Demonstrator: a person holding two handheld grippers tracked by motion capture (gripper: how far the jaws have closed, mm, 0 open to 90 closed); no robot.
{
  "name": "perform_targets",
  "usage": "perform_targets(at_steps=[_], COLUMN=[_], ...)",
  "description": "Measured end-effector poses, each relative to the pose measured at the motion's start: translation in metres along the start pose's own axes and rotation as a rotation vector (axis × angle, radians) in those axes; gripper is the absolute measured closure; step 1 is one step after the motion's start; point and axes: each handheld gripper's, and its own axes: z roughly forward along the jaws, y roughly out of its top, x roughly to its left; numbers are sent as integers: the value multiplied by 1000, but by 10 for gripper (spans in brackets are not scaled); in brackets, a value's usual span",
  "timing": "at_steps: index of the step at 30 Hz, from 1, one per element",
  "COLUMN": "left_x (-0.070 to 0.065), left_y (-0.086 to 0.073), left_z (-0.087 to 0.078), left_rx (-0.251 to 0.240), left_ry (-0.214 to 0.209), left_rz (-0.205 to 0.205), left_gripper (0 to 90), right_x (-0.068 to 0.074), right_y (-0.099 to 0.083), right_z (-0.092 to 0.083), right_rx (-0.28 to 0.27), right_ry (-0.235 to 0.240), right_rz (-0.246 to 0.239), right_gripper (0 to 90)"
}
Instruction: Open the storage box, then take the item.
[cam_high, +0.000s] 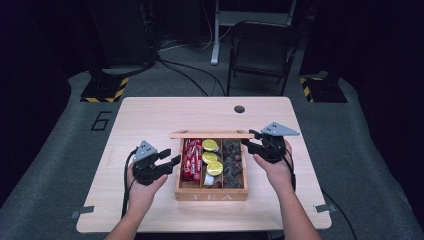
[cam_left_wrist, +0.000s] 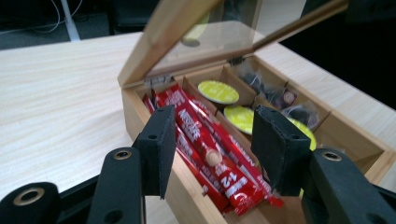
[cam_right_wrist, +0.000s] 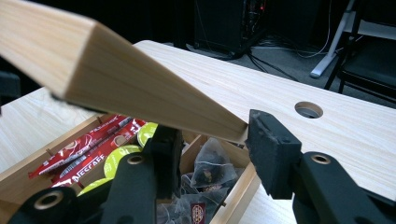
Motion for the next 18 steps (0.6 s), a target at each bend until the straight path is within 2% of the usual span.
perform_targets(at_steps=[4, 6, 9, 12, 18], left_x=[-4, -6, -9, -10, -14], left_y=[-7, -9, -11, -13, -17], left_z=[6, 9, 13, 16, 23], left_rx=[31, 44, 51, 72, 86], left_ry=[-7, -5, -6, -6, -1], left_rz=[0, 23, 23, 41, 39], left_gripper=[499, 500, 500, 503, 507], right_x=[-1, -1, -1, 0, 0], right_y=[0, 0, 0, 0, 0], right_z=[0, 0, 0, 0, 0], right_rx=[-5, -3, -1, 0, 0], right_ry=[2, 2, 3, -1, -3], right_rz=[3, 0, -3, -2, -2], right_gripper=[555, 555, 556, 556, 556])
